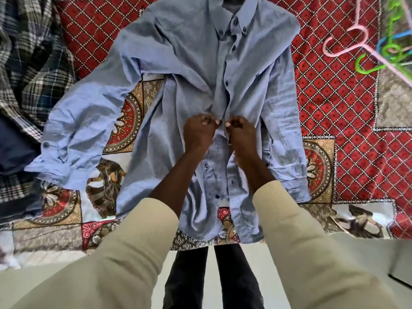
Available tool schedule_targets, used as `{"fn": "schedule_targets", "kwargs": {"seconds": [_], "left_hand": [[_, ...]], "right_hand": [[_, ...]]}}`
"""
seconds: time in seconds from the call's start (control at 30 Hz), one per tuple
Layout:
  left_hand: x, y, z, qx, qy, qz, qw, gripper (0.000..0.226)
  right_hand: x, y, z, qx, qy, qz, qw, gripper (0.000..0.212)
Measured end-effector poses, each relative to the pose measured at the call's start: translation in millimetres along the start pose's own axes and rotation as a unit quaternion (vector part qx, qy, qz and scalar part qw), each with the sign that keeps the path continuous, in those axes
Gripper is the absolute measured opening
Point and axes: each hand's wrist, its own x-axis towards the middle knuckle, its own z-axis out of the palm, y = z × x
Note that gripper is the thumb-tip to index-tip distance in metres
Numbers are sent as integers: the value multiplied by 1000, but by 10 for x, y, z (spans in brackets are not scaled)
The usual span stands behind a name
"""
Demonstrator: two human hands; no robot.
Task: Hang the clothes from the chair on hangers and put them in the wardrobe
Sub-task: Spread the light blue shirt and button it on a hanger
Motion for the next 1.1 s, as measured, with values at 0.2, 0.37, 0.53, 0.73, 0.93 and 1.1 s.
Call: {"fn": "schedule_targets", "kwargs": {"seconds": [0.2, 0.37, 0.53, 0.73, 0.93, 1.1], "left_hand": [[-117, 18, -22, -114, -39, -71, 990, 15], [-167, 31, 55, -99, 17, -58, 993, 9], [-185, 35, 82, -112, 35, -67, 991, 13], [-167, 77, 89, -106, 42, -81, 990, 15], [-155, 76, 105, -131, 41, -91, 986, 23], [-116, 92, 23, -168, -1, -132, 977, 21]], "right_hand": [[49, -15, -55, 81, -69, 62, 992, 16], [64, 17, -56, 108, -85, 62, 989, 15], [51, 29, -40, 105, -68, 64, 990, 18], [15, 7, -39, 119, -57, 66, 989, 20], [-1, -20, -45, 132, -52, 84, 986, 8], [26, -68, -26, 188, -20, 150, 971, 16]]}}
